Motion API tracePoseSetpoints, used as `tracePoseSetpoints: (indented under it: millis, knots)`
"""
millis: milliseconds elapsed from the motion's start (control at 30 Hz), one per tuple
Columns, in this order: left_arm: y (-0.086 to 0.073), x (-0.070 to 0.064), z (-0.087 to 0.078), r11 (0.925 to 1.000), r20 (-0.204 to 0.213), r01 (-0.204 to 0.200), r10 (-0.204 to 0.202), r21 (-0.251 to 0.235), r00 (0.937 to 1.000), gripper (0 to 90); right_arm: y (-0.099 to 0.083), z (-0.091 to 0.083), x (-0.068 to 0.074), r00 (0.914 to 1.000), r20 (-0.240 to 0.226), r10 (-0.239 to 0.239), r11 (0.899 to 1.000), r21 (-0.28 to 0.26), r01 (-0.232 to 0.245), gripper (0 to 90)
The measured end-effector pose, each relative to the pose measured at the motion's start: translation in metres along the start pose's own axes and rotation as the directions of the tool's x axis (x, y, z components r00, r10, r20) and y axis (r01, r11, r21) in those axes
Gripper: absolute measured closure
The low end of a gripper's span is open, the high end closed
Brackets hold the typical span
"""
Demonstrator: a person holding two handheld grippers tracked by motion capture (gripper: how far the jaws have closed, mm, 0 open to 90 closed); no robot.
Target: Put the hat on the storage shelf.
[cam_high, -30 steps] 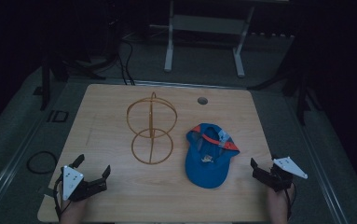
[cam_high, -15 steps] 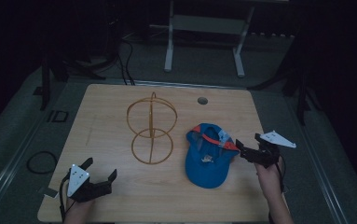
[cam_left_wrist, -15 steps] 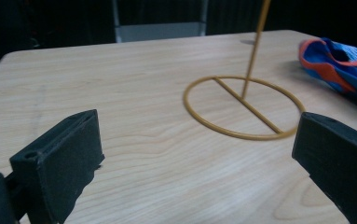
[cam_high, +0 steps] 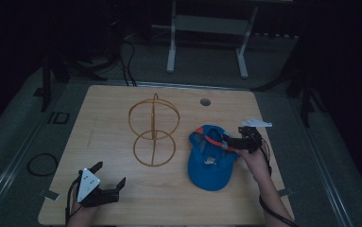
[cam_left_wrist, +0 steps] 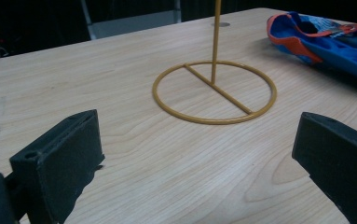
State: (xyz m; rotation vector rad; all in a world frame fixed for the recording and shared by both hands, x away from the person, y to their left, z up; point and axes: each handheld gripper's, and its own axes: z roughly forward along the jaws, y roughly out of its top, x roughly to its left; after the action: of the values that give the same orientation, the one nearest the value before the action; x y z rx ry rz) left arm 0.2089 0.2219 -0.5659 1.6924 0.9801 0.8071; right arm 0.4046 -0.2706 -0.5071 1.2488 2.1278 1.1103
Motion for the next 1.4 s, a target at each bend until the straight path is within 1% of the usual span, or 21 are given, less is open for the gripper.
tracePoseSetpoints:
  millis: [100,133,200,267,367,433,533,567,600,667,700,867,1000,1033,1067,1100,1133,1167,1267,1333,1400]
  knots:
    - [0.0,0.0,0.0,1.0,0.004,0.002,-0.002,0.008,1.0,1.9,0.002,0.009,-0.002,1.0,-0.001,-0.002,0.999,0.038,0.002,21.6]
    - [0.0,-0.001,0.001,0.9999,0.0,0.003,-0.003,0.012,1.0,1.9,0.002,0.017,-0.003,0.9999,0.009,-0.007,0.997,0.074,0.006,21.5]
    - [0.0,0.0,0.001,0.9997,0.001,0.005,-0.005,0.023,1.0,1.9,0.003,0.02,-0.004,1.0,0.005,0.002,0.996,0.089,-0.003,21.6]
    - [-0.001,0.0,0.002,0.9995,0.0,0.014,-0.014,0.027,0.9999,1.9,0.002,0.029,-0.006,0.9996,-0.009,0.026,0.99,0.137,-0.025,22.5]
    - [-0.001,0.001,0.003,0.9989,-0.005,0.013,-0.013,0.044,0.9999,1.9,0.0,0.04,-0.005,0.9998,-0.004,0.019,0.981,0.194,-0.018,23.6]
    - [-0.002,0.001,0.004,0.9988,-0.003,0.015,-0.015,0.047,0.9999,1.9,-0.002,0.043,-0.004,0.9998,-0.005,0.018,0.978,0.206,-0.017,23.7]
    - [-0.003,0.002,0.006,0.9964,0.024,0.022,-0.024,0.082,0.9994,2.0,-0.006,0.049,0.001,0.9999,-0.009,-0.013,0.972,0.233,0.015,25.1]
    - [-0.003,0.002,0.007,0.9948,0.014,0.02,-0.022,0.1,0.9997,1.9,-0.008,0.052,0.005,0.9988,-0.008,-0.048,0.968,0.247,0.049,29.4]
    - [-0.003,0.002,0.007,0.9947,0.01,0.025,-0.026,0.099,0.9996,2.0,-0.008,0.053,0.006,0.9971,-0.007,-0.076,0.963,0.26,0.075,31.1]
    - [-0.003,0.003,0.007,0.9946,0.013,0.032,-0.033,0.099,0.9994,1.9,-0.009,0.054,0.007,0.996,-0.006,-0.09,0.959,0.268,0.088,31.9]
    - [-0.003,0.005,0.007,0.9944,0.008,0.048,-0.049,0.094,0.9987,1.9,-0.01,0.056,0.008,0.9954,-0.015,-0.095,0.954,0.286,0.095,36.9]
    - [-0.002,0.006,0.006,0.9942,0.008,0.048,-0.049,0.096,0.9988,2.0,-0.01,0.057,0.011,0.9931,-0.044,-0.109,0.95,0.288,0.117,49.0]
    - [-0.001,0.004,0.006,0.9951,0.013,0.035,-0.036,0.092,0.9993,2.2,-0.009,0.056,0.014,0.989,-0.082,-0.123,0.947,0.29,0.142,64.4]
    - [-0.001,0.003,0.005,0.9955,0.008,0.029,-0.03,0.09,0.9995,2.2,-0.009,0.056,0.014,0.989,-0.082,-0.123,0.947,0.29,0.142,64.4]
    - [-0.001,0.003,0.005,0.9953,0.004,0.027,-0.028,0.093,0.9996,2.2,-0.008,0.056,0.014,0.9862,-0.102,-0.131,0.943,0.293,0.155,71.4]
    - [-0.001,0.003,0.005,0.9951,0.005,0.029,-0.03,0.094,0.9995,2.2,-0.008,0.056,0.014,0.9862,-0.102,-0.131,0.943,0.293,0.155,71.4]
    - [-0.001,0.003,0.005,0.9947,0.002,0.033,-0.033,0.097,0.9995,2.2,-0.008,0.056,0.014,0.9854,-0.11,-0.13,0.943,0.294,0.157,78.1]
    - [-0.001,0.004,0.005,0.9945,0.002,0.035,-0.036,0.098,0.9994,2.2,-0.009,0.056,0.016,0.9837,-0.082,-0.16,0.938,0.297,0.177,87.4]
    - [0.0,0.004,0.005,0.9946,0.004,0.037,-0.038,0.097,0.9993,2.2,-0.011,0.056,0.021,0.9822,-0.049,-0.182,0.942,0.279,0.188,88.7]
    - [0.001,0.003,0.004,0.994,0.014,0.022,-0.024,0.108,0.9996,2.2,-0.011,0.055,0.022,0.9807,-0.04,-0.192,0.941,0.278,0.195,89.1]
    - [0.001,0.002,0.004,0.992,0.015,0.002,-0.004,0.127,0.9999,2.2,-0.01,0.053,0.022,0.9821,-0.028,-0.186,0.945,0.267,0.187,89.3]
